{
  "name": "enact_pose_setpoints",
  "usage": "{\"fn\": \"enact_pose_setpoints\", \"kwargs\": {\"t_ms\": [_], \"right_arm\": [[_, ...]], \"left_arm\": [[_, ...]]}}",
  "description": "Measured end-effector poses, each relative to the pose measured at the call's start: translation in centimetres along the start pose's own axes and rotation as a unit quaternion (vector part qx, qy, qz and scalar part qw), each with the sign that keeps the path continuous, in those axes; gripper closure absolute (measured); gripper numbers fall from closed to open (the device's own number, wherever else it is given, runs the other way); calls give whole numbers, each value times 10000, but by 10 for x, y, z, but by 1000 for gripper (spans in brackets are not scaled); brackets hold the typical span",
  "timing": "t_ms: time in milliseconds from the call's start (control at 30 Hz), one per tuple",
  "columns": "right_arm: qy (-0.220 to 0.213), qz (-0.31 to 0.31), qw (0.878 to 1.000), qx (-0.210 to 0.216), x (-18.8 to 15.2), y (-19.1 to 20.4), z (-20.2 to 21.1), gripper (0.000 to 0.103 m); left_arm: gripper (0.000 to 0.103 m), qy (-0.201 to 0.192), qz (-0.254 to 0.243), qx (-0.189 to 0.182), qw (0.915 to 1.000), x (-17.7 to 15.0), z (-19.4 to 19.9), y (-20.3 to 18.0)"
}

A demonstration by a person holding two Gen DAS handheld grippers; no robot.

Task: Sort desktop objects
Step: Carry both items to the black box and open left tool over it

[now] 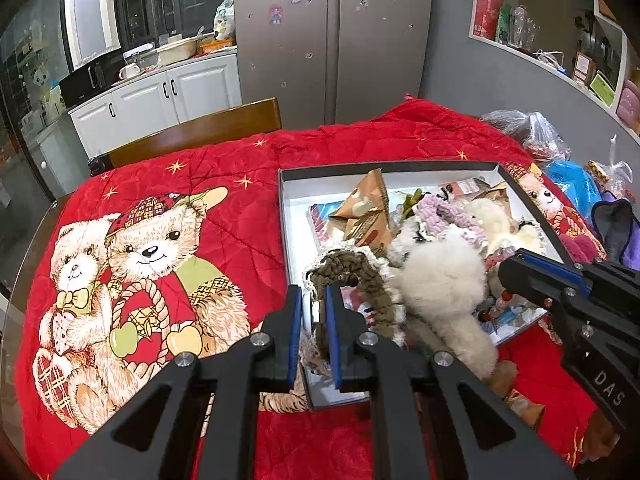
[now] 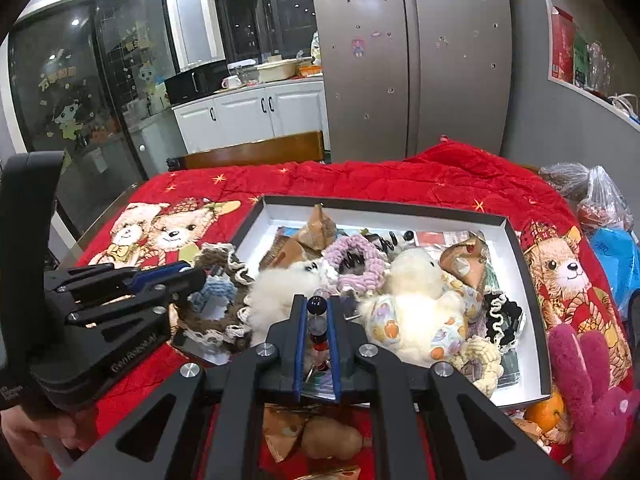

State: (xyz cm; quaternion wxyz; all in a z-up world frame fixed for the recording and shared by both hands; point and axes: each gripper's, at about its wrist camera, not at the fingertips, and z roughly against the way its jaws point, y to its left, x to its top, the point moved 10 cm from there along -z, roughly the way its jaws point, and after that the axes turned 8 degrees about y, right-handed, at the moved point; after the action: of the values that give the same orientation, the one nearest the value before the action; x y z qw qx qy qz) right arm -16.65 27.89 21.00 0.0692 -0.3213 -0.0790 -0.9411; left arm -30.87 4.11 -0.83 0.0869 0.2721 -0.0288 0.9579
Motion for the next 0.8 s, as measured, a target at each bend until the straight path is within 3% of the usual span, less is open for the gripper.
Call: {"fn": "enact_pose_setpoints", "kwargs": {"t_ms": [400,533,800], "right_arm": [[143,-122,9998,44,-4,-13,-12,93],[222,-263,9988,343,-5,-10,-15,93],[305,-334,9983,377,-8,-10,-21,93]], "left_arm": [[90,84,-85,41,9999,-3,-8,-2],[90,102,-113,71,9999,-3,-9,-2],[90,128,-138,90,9998,-5,-10,-4]]}}
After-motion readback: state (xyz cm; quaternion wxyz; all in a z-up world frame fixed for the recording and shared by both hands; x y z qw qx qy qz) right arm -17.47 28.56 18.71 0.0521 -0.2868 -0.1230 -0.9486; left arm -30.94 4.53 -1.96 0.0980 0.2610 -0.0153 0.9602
